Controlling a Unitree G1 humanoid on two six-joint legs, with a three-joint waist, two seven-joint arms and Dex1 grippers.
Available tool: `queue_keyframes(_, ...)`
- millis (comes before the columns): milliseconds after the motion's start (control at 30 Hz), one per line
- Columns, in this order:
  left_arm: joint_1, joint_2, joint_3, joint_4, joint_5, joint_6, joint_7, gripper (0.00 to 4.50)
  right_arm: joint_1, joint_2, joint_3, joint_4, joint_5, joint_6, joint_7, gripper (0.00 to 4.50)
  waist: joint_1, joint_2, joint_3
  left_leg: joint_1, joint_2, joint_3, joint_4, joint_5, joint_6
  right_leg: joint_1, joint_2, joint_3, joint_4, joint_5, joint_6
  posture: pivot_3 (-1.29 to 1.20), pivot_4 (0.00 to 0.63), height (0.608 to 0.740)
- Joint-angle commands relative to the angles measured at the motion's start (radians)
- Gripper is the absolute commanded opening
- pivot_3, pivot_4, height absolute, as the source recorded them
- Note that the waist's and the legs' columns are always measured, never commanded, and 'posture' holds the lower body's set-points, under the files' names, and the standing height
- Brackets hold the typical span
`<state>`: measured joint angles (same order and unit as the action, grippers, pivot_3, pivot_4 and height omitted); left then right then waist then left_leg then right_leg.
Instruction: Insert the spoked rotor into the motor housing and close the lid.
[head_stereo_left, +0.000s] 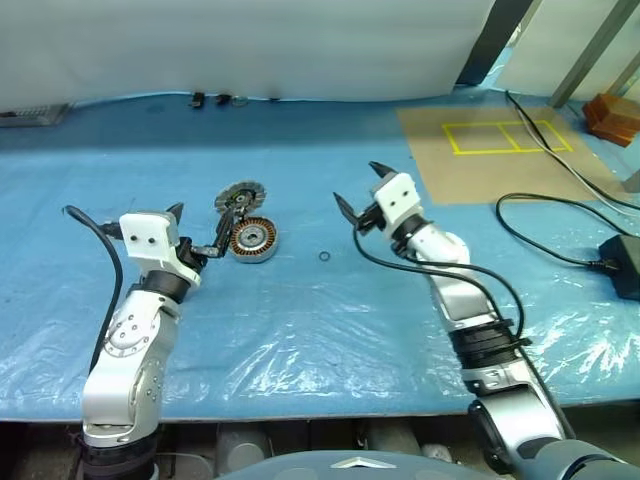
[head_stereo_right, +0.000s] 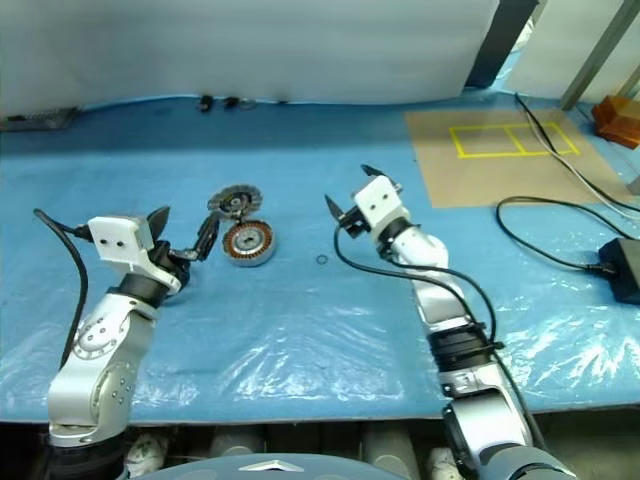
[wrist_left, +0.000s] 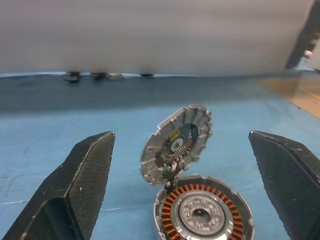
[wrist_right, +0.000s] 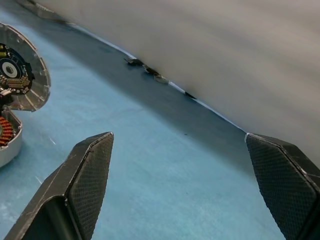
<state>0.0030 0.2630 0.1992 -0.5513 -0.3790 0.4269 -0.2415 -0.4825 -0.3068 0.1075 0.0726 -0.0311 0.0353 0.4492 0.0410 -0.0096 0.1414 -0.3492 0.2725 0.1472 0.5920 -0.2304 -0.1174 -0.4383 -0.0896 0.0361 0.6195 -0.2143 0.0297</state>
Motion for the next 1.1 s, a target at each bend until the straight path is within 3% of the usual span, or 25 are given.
queue_keyframes(33, -0.03, 0.069, 0.036, 0.007, -0.096, 0.01, -0.119, 4.5, -0.025, -0.015, 0.002, -0.038, 0.052, 0.022, 0.076, 4.44, -0.002, 0.0, 0.0, 0.0, 0.0, 0.0, 0.0, 0.0, 0.0, 0.0, 0.0, 0.0, 0.0, 0.0, 0.0, 0.0, 0.15, 0.74)
queue_keyframes(267, 0.037, 0.232, 0.031, 0.008, -0.219, 0.042, -0.349, 4.5, -0.001, -0.094, 0.002, -0.148, 0.225, 0.205, 0.314, 4.44, 0.0, 0.0, 0.0, 0.0, 0.0, 0.0, 0.0, 0.0, 0.0, -0.001, 0.0, 0.001, 0.001, 0.0, -0.001, 0.0, 0.15, 0.74)
queue_keyframes(567, 0.055, 0.365, 0.066, 0.051, -0.266, 0.058, -0.495, 4.5, 0.004, -0.201, 0.042, -0.26, 0.359, 0.344, 0.539, 4.44, -0.003, 0.001, 0.0, 0.0, 0.0, 0.0, 0.0, 0.0, 0.0, -0.001, 0.0, 0.001, 0.002, -0.003, -0.006, 0.0, 0.15, 0.74)
queue_keyframes(867, 0.129, 0.424, 0.125, 0.148, -0.2, -0.046, -0.587, 4.5, -0.237, -0.172, 0.169, -0.01, 0.286, 0.288, 0.708, 4.44, -0.002, 0.001, 0.0, 0.002, 0.001, 0.001, 0.001, 0.0, 0.001, -0.001, 0.0, 0.001, 0.002, -0.004, -0.007, 0.0, 0.15, 0.74)
queue_keyframes(967, 0.149, 0.413, 0.144, 0.156, -0.197, -0.062, -0.58, 4.5, -0.334, -0.132, 0.232, 0.061, 0.245, 0.287, 0.75, 4.44, -0.002, 0.001, 0.0, 0.001, 0.001, 0.001, 0.001, 0.0, 0.001, -0.002, 0.0, 0.0, 0.002, -0.004, -0.007, 0.0, 0.15, 0.74)
queue_keyframes(1100, 0.192, 0.355, 0.19, 0.162, -0.195, -0.09, -0.528, 4.5, -0.468, -0.044, 0.383, 0.221, 0.069, 0.201, 0.737, 4.44, -0.005, 0.0, 0.0, 0.001, 0.002, 0.001, 0.001, 0.0, 0.001, -0.002, 0.0, -0.001, 0.003, -0.004, -0.008, 0.0, 0.15, 0.74)
